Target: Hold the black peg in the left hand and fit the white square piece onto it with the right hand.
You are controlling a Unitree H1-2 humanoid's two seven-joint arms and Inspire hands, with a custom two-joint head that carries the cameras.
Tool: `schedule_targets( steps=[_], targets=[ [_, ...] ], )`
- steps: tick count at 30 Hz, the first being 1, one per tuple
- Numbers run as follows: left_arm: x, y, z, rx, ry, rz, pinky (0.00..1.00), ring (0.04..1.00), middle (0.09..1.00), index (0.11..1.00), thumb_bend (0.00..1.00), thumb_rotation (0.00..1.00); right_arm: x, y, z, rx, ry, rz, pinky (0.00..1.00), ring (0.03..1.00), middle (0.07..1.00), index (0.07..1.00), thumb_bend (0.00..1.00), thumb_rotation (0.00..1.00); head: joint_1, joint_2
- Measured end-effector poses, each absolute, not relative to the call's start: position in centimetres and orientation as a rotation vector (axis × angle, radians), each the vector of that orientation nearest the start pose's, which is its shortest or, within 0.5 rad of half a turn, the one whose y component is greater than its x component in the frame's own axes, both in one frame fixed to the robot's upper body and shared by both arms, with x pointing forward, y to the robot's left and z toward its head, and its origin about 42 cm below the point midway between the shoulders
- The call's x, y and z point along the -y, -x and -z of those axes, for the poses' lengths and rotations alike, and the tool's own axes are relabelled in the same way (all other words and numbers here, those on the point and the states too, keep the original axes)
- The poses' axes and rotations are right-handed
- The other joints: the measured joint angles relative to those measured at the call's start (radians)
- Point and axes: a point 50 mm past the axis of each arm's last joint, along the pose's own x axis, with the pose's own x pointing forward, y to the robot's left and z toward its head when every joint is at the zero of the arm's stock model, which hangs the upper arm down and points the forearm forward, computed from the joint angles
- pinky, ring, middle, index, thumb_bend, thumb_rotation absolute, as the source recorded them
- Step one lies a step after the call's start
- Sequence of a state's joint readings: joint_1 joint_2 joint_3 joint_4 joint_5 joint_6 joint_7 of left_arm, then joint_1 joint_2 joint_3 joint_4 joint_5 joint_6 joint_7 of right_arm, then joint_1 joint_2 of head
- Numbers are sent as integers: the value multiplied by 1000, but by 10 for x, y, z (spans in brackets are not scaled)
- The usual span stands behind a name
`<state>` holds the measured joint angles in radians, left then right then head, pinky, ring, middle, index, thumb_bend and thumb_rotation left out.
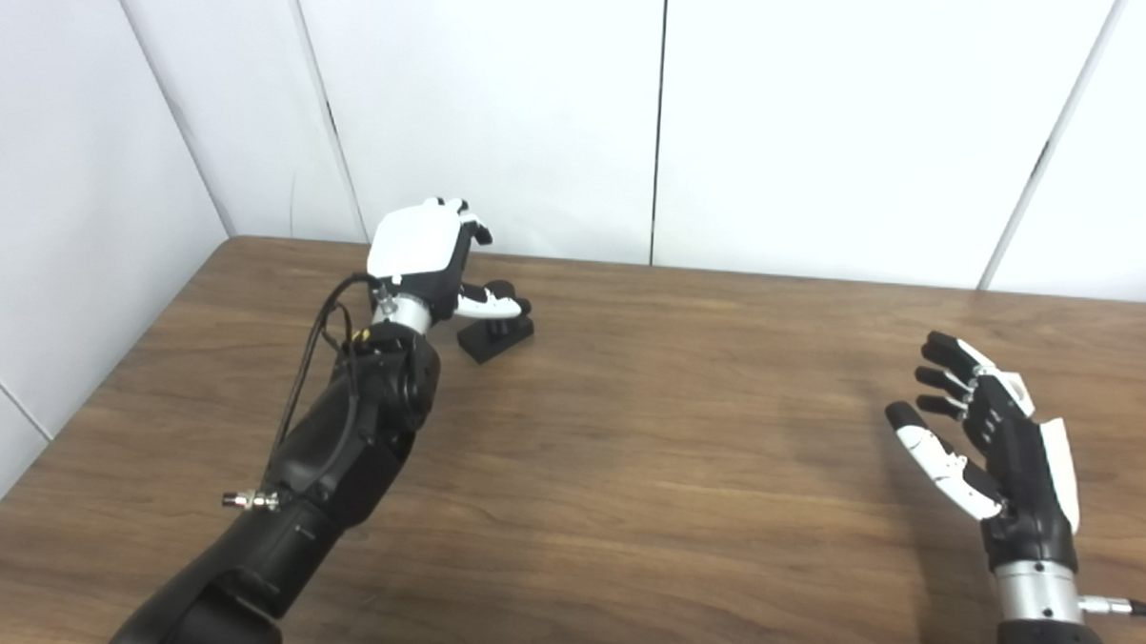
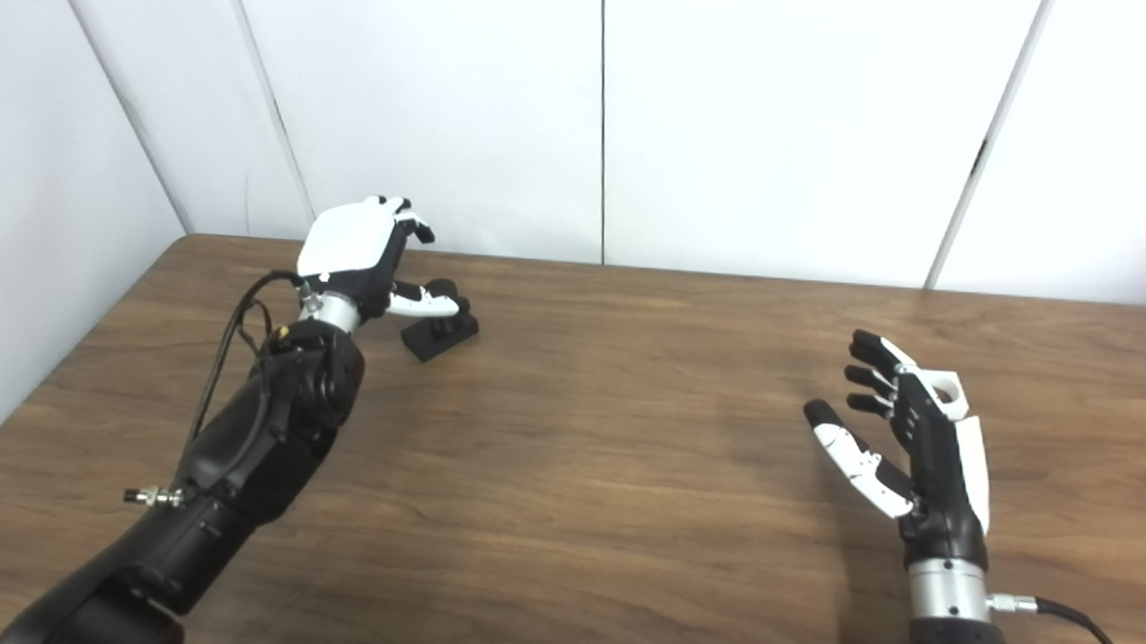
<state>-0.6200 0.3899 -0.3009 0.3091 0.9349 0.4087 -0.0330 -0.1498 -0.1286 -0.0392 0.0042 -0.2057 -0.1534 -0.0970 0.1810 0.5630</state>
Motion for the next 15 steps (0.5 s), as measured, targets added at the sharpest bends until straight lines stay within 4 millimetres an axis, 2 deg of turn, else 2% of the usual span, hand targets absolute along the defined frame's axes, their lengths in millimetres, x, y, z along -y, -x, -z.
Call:
schedule_targets(
  steps=[9, 15],
  targets=[
    [-266, -466, -223, -22, -1448, -127, 980, 974, 943, 702, 897, 454, 255, -327, -154, 311, 317, 100, 712, 789, 825, 823, 590, 446, 0, 6],
    [-268, -466, -218, -52, -1463, -122, 968, 962, 941, 693, 893, 469, 255, -327, -154, 311, 317, 101, 715, 791, 825, 822, 595, 449, 3, 8]
  ],
)
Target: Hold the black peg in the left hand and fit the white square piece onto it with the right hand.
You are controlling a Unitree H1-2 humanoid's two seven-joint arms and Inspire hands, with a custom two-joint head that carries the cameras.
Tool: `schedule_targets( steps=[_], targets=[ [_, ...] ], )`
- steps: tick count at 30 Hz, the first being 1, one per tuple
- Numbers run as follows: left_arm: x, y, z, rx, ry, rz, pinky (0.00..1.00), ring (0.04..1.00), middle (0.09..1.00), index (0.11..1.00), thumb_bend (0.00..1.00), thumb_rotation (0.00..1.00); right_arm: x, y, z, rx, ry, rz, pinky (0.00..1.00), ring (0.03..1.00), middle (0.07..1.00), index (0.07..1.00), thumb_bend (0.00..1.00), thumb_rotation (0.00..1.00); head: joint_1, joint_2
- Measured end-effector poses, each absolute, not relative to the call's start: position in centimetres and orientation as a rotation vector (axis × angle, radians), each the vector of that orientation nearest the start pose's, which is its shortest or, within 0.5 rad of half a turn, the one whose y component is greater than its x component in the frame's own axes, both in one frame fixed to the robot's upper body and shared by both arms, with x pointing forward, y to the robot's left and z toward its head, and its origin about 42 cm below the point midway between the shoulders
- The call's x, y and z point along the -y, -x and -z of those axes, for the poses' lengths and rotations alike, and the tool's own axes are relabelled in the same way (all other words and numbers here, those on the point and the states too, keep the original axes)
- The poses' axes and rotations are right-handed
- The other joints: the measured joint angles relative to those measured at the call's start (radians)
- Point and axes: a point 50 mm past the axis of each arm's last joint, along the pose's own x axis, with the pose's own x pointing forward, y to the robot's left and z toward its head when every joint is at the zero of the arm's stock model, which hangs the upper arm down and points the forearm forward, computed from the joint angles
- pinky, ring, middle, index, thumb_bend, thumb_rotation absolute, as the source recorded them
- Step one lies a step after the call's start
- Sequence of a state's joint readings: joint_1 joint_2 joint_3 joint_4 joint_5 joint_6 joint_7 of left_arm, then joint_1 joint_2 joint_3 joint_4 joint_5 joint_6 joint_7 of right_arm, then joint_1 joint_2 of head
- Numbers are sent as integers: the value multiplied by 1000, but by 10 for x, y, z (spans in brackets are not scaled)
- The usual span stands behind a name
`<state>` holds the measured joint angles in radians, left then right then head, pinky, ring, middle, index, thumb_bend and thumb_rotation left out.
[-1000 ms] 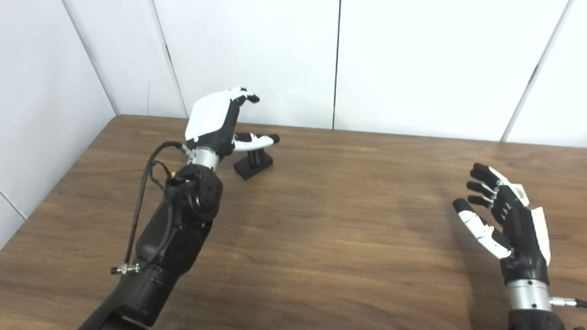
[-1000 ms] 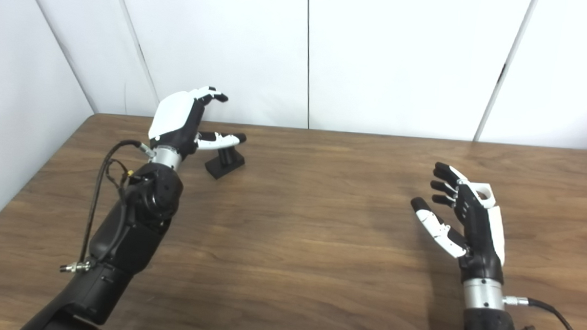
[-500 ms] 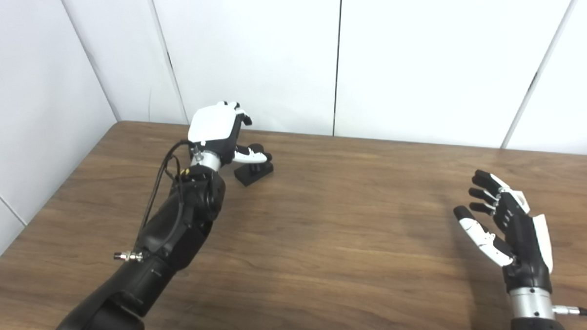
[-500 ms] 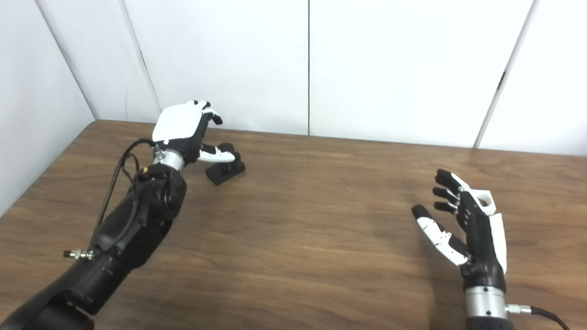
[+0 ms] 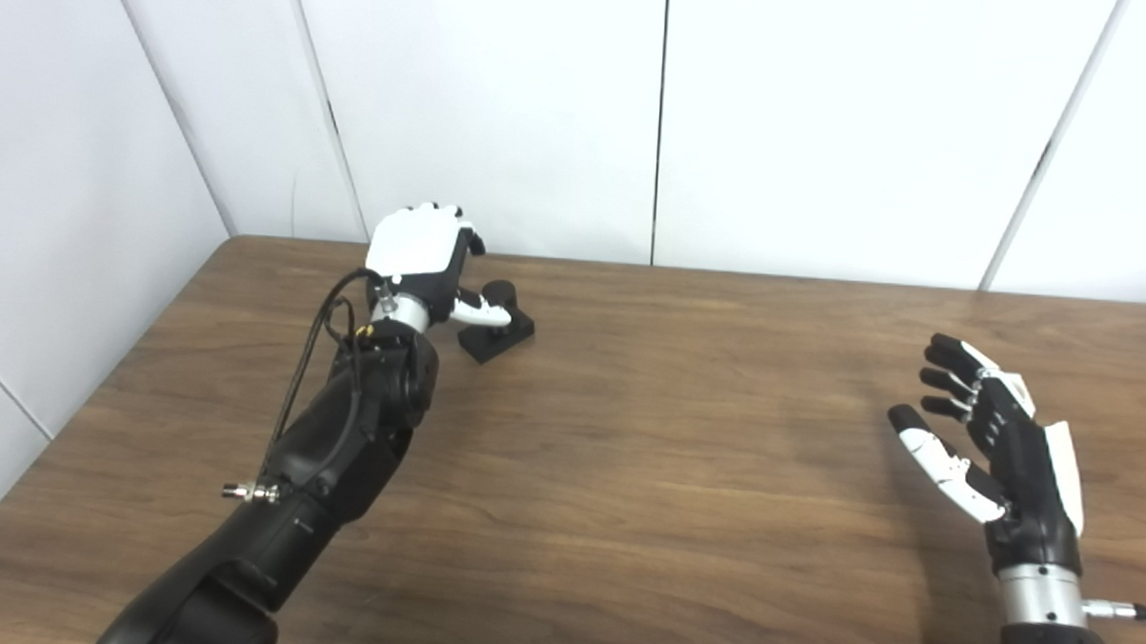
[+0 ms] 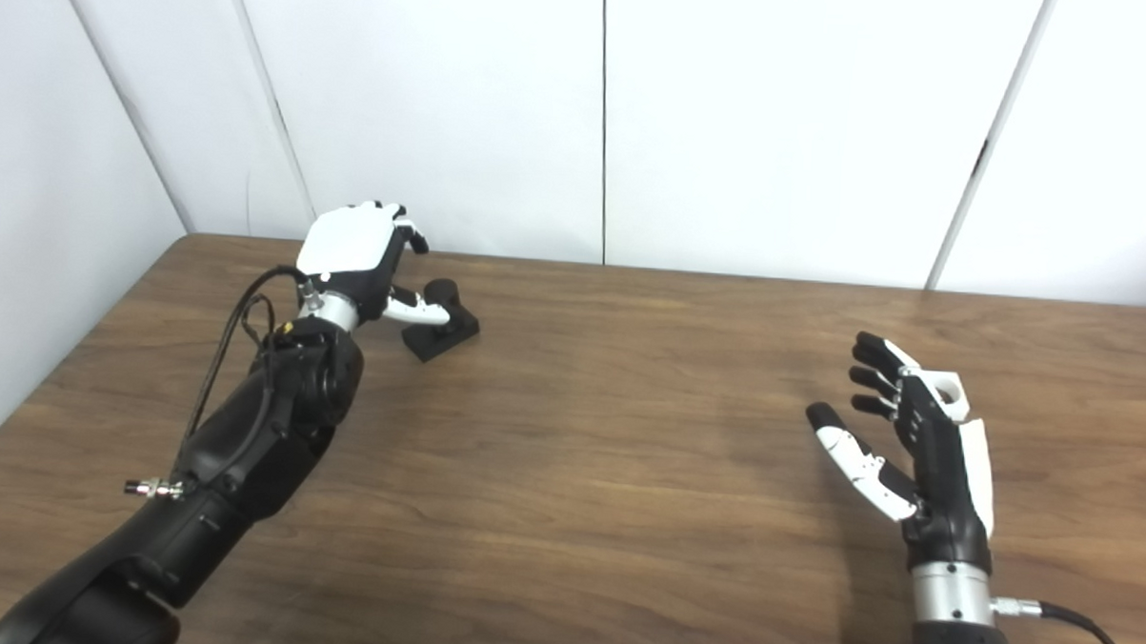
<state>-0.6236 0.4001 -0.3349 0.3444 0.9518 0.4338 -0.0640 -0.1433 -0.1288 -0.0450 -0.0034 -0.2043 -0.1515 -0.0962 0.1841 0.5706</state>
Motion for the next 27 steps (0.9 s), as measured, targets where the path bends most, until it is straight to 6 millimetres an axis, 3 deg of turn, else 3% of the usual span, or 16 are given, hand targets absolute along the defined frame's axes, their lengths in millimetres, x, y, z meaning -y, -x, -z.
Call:
schedule_targets(
  steps=[16, 27],
  targets=[
    [-273, -463, -191, -152, -1473, -72, 931, 963, 930, 674, 872, 447, 256, -327, -154, 311, 316, 100, 710, 795, 828, 823, 616, 478, -2, 9],
    [-272, -463, -180, -160, -1464, -60, 977, 981, 937, 673, 865, 430, 262, -327, -155, 309, 341, 90, 715, 795, 821, 817, 612, 476, 0, 17]
  ],
)
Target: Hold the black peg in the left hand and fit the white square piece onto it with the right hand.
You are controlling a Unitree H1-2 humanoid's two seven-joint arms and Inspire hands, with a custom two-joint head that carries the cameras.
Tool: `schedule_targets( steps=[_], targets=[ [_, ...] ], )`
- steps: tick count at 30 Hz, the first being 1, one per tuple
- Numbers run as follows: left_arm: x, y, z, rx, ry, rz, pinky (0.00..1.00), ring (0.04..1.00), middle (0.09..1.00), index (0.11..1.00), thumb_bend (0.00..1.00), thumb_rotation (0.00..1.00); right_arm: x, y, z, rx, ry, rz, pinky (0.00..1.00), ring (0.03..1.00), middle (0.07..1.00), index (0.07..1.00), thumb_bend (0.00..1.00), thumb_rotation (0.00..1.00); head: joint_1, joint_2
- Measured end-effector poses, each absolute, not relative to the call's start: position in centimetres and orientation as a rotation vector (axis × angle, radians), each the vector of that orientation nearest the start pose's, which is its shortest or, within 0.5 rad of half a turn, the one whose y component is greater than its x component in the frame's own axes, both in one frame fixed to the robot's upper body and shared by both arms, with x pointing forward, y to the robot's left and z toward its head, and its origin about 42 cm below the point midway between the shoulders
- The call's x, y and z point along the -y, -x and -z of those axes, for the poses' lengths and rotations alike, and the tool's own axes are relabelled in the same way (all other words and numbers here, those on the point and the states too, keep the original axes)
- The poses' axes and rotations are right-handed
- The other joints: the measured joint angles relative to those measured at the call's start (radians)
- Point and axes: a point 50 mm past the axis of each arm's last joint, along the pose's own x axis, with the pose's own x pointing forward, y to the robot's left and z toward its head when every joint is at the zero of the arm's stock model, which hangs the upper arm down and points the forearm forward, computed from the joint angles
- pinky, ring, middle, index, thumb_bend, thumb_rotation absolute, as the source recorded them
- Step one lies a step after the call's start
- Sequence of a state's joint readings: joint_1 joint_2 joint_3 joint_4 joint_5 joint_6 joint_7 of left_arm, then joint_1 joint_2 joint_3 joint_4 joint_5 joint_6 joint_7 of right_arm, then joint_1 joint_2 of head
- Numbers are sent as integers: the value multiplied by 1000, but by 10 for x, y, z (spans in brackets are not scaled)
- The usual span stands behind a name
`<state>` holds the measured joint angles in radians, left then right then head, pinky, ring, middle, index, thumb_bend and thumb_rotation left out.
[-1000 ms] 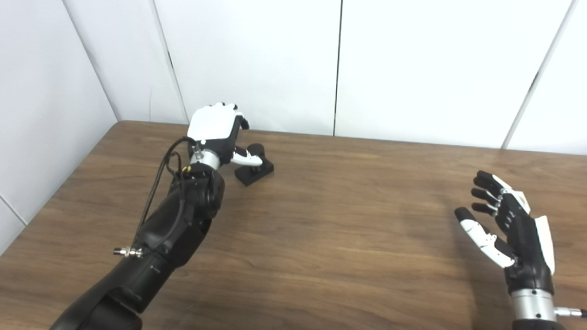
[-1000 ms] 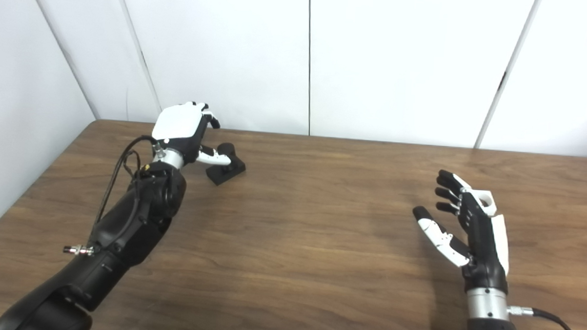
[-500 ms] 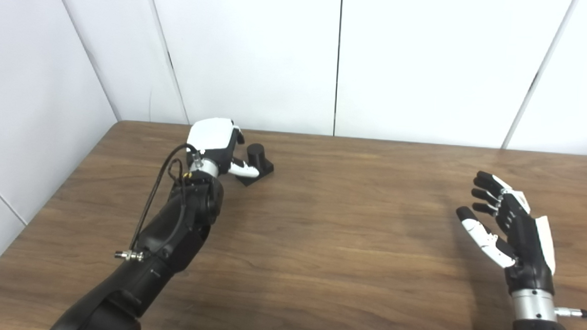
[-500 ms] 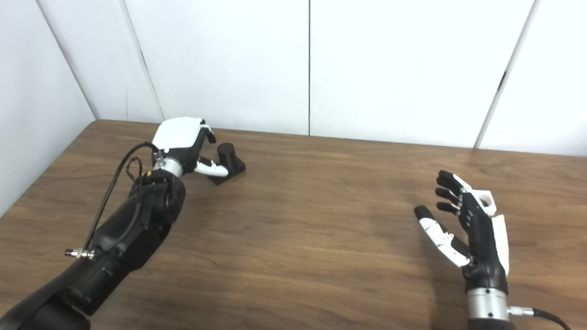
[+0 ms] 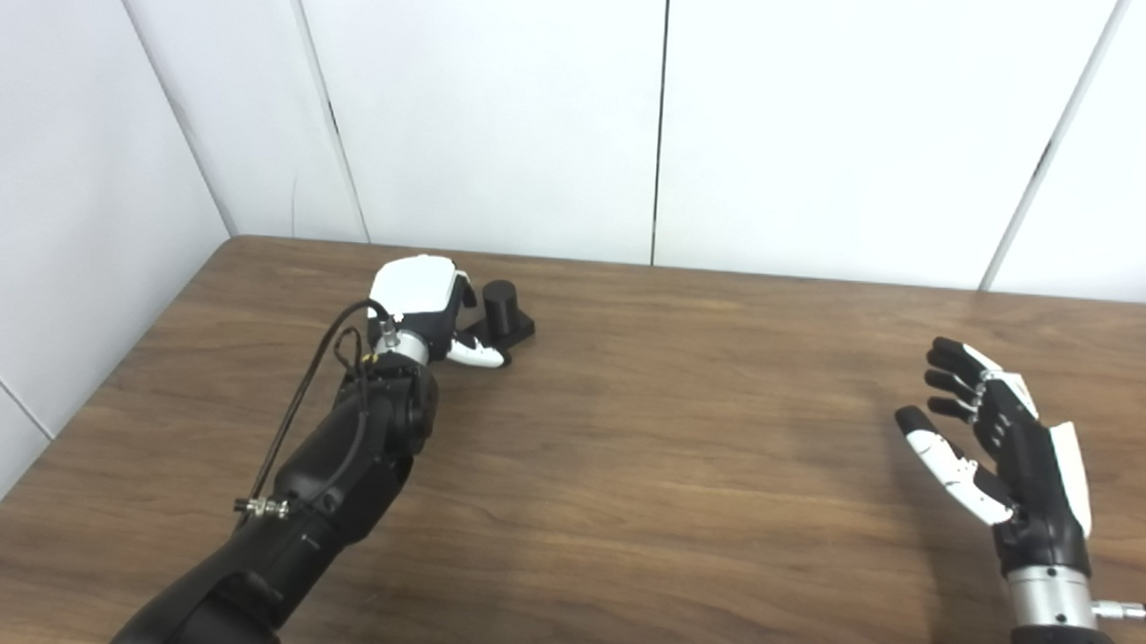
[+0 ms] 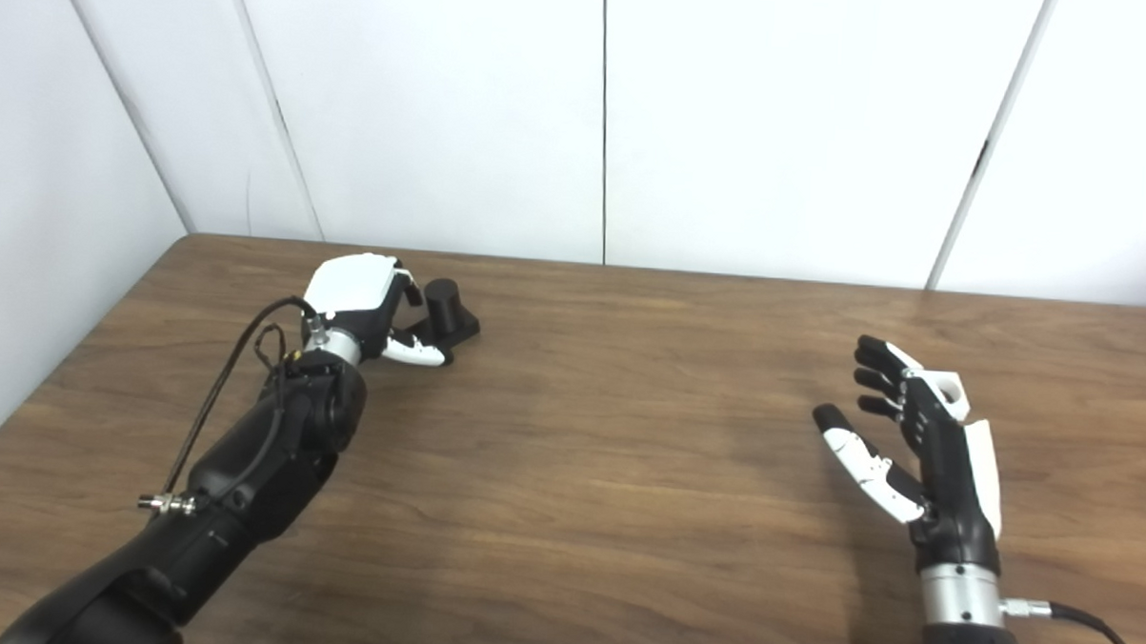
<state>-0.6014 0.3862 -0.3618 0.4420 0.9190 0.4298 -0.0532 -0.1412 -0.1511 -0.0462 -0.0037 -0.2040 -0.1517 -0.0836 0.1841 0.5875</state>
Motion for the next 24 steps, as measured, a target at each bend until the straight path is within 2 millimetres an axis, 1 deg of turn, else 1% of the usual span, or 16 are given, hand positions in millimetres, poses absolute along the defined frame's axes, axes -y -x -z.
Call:
schedule_targets(
  steps=[5, 12, 13, 14, 15, 17, 22, 24],
  targets=[
    [-272, -463, -180, -157, -1450, -55, 991, 973, 926, 636, 835, 410, 262, -326, -155, 306, 342, 88, 716, 792, 819, 816, 610, 470, -2, 5],
    [-274, -463, -179, -116, -1418, -62, 996, 950, 893, 567, 775, 257, 263, -325, -154, 294, 348, 90, 723, 794, 820, 818, 602, 473, -3, 5],
    [-273, -464, -179, -105, -1408, -63, 993, 948, 889, 530, 651, 171, 263, -325, -154, 295, 350, 90, 721, 795, 820, 817, 602, 477, -5, 6],
    [-273, -464, -178, -100, -1399, -68, 997, 948, 885, 507, 573, 117, 263, -325, -154, 296, 352, 90, 721, 795, 819, 817, 599, 473, -5, 6],
    [-273, -464, -178, -94, -1393, -74, 999, 946, 882, 499, 546, 100, 263, -324, -155, 296, 353, 91, 724, 798, 820, 817, 596, 469, -5, 8],
    [-271, -464, -177, -70, -1387, -76, 999, 945, 881, 493, 524, 85, 263, -322, -155, 297, 354, 92, 735, 807, 824, 818, 596, 460, -6, 9],
    [-273, -464, -173, -79, -1390, -77, 1000, 949, 880, 490, 516, 82, 263, -319, -154, 293, 349, 93, 734, 808, 823, 815, 584, 476, -8, 12],
    [-273, -464, -173, -80, -1389, -78, 1000, 950, 880, 490, 516, 84, 263, -319, -154, 294, 349, 93, 757, 819, 823, 813, 579, 483, -11, 14]
  ],
)
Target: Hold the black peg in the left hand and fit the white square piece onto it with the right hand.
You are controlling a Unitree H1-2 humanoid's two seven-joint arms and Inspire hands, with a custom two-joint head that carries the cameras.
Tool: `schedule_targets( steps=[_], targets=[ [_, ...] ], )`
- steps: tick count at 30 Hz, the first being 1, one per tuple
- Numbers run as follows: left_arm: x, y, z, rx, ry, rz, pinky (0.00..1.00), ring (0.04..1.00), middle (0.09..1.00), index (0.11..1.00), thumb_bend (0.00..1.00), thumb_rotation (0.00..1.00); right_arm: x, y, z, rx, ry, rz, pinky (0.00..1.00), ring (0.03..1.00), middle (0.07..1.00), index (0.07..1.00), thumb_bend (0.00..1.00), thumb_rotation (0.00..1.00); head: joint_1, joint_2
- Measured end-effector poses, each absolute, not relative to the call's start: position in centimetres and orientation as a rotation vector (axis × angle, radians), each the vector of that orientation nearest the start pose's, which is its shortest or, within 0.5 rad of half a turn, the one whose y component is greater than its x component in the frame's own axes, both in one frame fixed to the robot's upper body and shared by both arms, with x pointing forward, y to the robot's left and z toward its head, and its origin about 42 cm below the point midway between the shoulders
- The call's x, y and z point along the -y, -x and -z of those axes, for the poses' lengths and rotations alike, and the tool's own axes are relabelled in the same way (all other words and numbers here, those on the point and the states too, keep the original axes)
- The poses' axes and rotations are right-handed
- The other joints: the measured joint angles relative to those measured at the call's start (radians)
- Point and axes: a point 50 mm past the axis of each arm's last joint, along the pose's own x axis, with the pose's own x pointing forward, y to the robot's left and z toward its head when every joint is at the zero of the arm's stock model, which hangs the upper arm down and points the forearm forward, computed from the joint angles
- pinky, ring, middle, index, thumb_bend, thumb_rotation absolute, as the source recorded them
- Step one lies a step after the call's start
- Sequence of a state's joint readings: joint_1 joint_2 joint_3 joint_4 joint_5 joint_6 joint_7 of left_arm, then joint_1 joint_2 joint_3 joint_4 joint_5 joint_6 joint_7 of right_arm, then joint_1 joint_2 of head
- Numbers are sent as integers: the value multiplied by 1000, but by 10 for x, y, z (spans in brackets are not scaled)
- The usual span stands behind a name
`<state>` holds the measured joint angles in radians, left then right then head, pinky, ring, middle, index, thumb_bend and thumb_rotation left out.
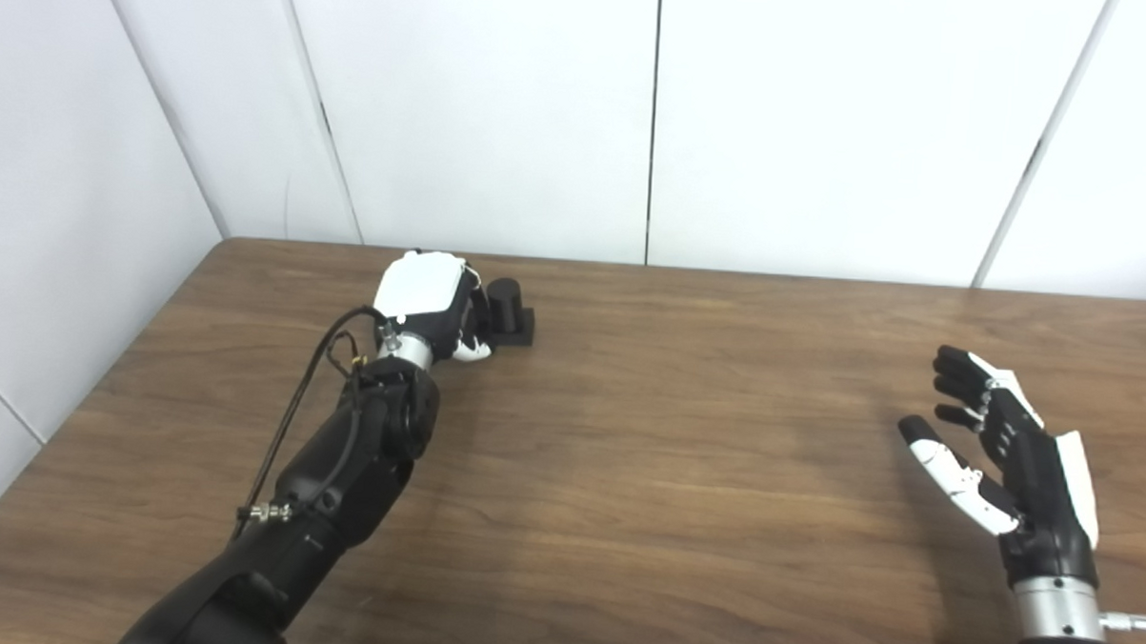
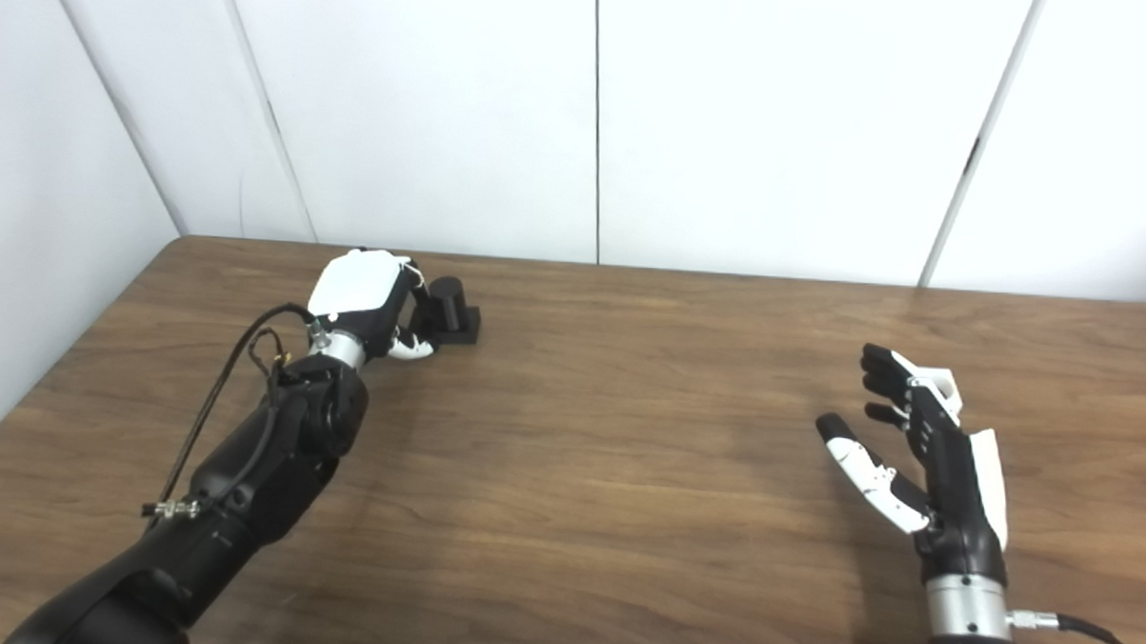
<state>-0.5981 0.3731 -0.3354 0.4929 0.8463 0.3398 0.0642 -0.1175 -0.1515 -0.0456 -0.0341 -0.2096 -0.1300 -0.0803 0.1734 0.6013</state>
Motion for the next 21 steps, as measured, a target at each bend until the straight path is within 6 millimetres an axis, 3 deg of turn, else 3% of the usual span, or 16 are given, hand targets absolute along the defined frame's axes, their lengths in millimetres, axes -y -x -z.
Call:
schedule_targets(
  steps=[21],
  targets=[
    [-277, -465, -170, -34, -1329, -10, 949, 965, 897, 495, 516, 80, 267, -310, -152, 266, 340, 105, 761, 833, 839, 807, 546, 497, -9, 9]
  ],
)
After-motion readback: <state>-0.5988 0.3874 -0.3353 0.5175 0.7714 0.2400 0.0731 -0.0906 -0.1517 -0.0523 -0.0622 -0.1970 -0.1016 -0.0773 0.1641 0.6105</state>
